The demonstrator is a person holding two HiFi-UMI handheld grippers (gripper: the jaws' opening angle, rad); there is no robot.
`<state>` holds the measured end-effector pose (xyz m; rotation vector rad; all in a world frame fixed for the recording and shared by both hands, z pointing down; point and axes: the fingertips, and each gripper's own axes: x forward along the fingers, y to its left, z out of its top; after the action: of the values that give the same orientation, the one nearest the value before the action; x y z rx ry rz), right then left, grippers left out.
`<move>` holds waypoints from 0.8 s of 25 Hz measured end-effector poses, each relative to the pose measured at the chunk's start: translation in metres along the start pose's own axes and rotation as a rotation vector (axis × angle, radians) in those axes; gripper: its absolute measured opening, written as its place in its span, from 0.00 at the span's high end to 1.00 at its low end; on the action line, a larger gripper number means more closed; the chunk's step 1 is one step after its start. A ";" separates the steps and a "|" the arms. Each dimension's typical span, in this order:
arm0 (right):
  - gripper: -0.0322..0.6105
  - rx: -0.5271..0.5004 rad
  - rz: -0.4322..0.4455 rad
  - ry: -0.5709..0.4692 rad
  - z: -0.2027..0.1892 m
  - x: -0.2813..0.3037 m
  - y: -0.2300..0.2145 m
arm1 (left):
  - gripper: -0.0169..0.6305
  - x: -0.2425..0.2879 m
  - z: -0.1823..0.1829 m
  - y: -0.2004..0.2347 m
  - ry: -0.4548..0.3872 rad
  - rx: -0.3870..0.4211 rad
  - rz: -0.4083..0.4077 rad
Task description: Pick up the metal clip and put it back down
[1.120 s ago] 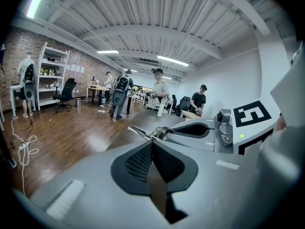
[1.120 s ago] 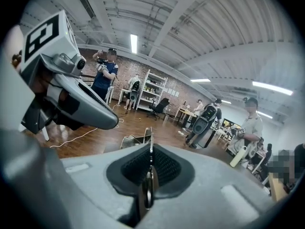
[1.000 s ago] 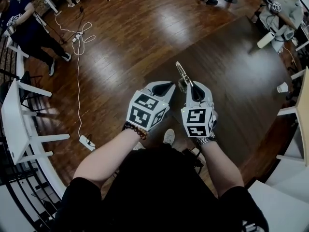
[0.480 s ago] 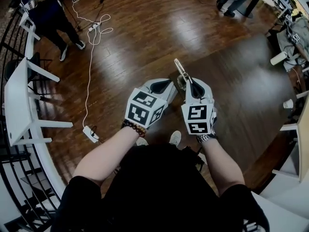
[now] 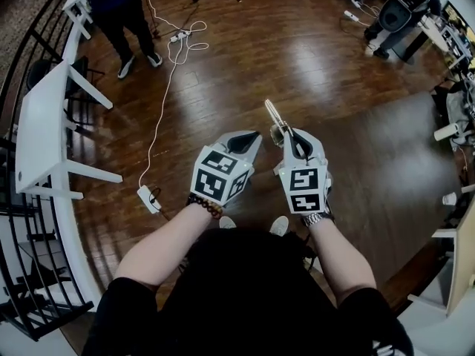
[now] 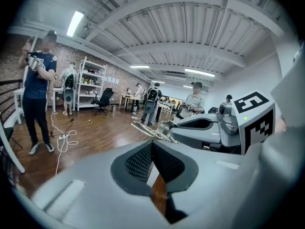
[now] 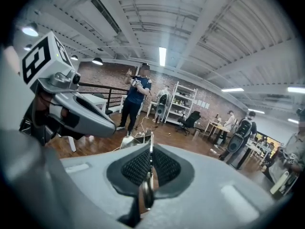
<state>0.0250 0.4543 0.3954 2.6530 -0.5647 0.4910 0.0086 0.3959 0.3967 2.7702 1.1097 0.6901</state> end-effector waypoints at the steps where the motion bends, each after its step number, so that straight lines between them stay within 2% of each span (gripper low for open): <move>1: 0.96 -0.006 0.017 -0.006 0.007 0.006 0.010 | 0.95 -0.008 0.000 0.010 -0.007 -0.008 0.018; 10: 0.96 -0.055 0.200 -0.061 0.069 0.054 0.100 | 0.95 -0.090 -0.010 0.100 -0.060 -0.095 0.209; 20: 0.96 -0.110 0.414 -0.126 0.126 0.104 0.180 | 0.95 -0.153 -0.015 0.180 -0.111 -0.177 0.419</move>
<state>0.0655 0.2152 0.3814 2.4741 -1.1571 0.3934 0.0194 0.1590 0.3945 2.8627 0.4235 0.6213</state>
